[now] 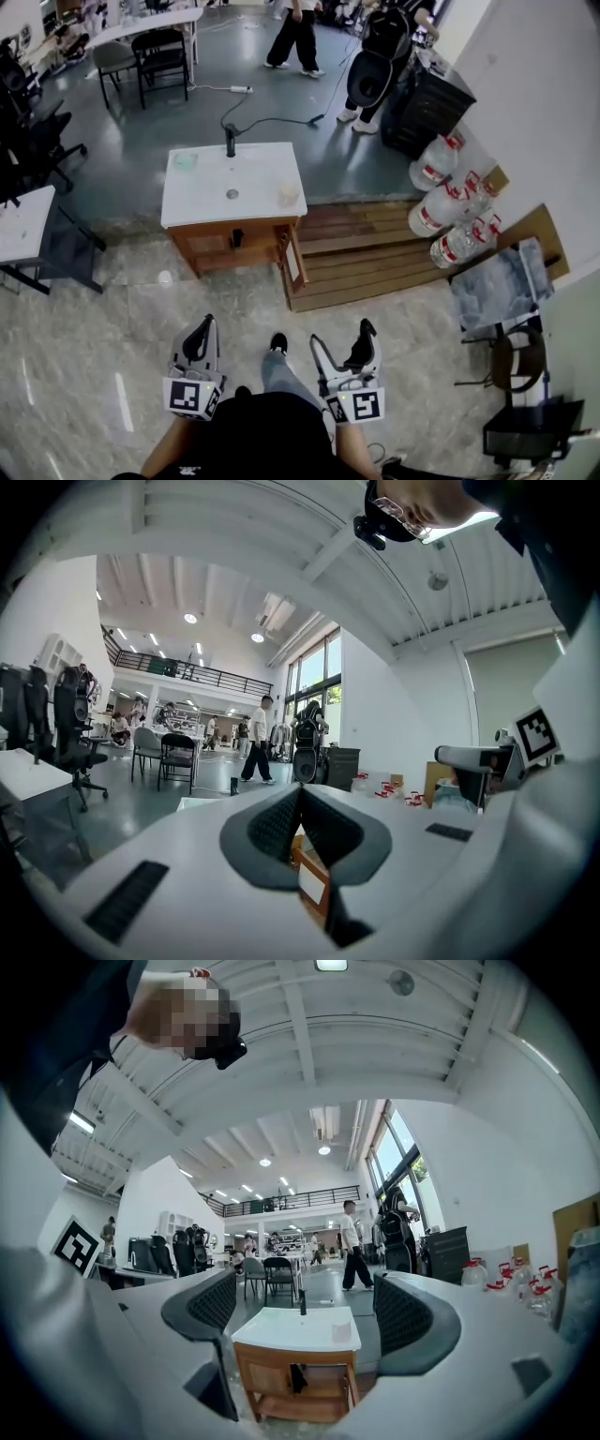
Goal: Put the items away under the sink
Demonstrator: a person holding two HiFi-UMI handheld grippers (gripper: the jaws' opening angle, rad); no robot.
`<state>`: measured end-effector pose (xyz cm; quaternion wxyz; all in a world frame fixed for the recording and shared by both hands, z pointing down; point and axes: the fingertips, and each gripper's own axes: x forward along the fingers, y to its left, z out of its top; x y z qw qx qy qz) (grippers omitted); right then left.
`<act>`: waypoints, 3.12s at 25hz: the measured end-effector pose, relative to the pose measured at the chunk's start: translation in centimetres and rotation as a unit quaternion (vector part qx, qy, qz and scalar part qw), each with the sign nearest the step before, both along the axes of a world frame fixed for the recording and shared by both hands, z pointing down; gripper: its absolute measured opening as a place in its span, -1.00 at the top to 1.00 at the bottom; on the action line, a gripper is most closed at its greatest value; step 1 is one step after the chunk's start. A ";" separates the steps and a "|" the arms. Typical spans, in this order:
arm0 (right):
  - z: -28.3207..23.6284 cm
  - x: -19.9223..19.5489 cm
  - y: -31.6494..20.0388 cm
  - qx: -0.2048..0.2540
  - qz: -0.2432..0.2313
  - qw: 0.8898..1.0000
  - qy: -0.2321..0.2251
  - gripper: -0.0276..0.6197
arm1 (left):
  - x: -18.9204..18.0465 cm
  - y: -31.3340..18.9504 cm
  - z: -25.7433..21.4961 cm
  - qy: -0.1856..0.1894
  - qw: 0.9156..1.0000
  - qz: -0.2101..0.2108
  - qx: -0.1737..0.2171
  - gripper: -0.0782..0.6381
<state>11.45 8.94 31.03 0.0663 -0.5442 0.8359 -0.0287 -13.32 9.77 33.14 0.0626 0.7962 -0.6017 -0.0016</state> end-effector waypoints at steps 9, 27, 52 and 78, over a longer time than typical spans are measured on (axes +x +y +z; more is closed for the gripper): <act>0.1 4.2 -11.1 -0.003 -0.016 1.000 0.002 -0.47 | 4.3 -11.0 -1.6 -0.007 1.000 -0.017 0.002 0.76; 5.7 2.1 -23.3 -0.035 -0.053 0.998 0.007 -0.45 | 4.2 -21.7 3.3 -0.020 0.998 -0.035 -0.046 0.76; 32.8 -10.3 -43.9 -0.053 -0.046 0.997 0.034 -0.22 | 0.4 -36.7 30.9 -0.023 0.998 0.007 -0.061 0.76; 32.1 -14.3 -46.3 0.047 -0.057 0.990 0.117 0.79 | -2.1 -36.7 32.9 -0.027 0.997 -0.007 -0.079 0.76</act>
